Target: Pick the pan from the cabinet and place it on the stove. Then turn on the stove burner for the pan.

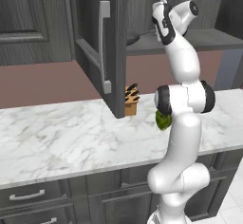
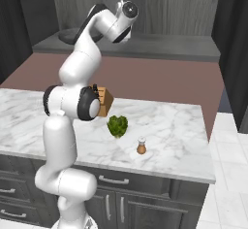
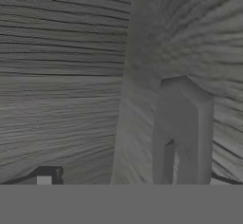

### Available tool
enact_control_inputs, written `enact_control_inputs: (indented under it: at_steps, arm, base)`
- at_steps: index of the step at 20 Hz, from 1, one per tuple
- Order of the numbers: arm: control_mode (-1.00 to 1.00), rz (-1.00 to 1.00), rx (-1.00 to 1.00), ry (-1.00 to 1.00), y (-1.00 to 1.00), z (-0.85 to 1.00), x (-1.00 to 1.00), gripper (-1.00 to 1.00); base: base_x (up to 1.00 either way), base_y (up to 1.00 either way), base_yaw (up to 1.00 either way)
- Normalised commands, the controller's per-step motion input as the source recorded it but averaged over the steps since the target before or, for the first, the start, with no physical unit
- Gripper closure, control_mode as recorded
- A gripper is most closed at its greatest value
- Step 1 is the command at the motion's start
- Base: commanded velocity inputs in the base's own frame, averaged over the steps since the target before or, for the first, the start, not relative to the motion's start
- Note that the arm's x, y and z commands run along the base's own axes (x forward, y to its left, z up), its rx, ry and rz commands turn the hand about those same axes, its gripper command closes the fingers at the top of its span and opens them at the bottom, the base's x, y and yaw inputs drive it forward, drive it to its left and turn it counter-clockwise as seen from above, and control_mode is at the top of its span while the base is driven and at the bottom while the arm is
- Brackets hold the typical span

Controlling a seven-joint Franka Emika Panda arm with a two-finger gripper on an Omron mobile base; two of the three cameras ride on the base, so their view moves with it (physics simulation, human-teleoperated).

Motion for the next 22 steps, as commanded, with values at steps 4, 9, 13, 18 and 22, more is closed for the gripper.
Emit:
enact_control_inputs:
  at_steps: [4, 9, 13, 18, 22]
  arm:
    - [-1.00, 0.00, -0.05, 0.00, 0.00, -0.29, 0.31, -1.00]
    - [-1.00, 0.00, 0.00, 0.00, 0.00, -0.22, 0.25, -1.00]
    - [-1.00, 0.00, 0.00, -0.01, 0.00, -0.28, 0.17, 1.00]
    - [-1.00, 0.00, 0.09, -0.09, 0.00, -0.24, 0.05, 1.00]
    - [-1.00, 0.00, 0.15, -0.15, -0.03, -0.18, 0.00, 1.00]
  base:
    - [0.00, 0.00, 0.00]
    - [0.00, 0.00, 0.00]
    - [0.00, 0.00, 0.00]
    - [0.00, 0.00, 0.00]
    - [0.00, 0.00, 0.00]
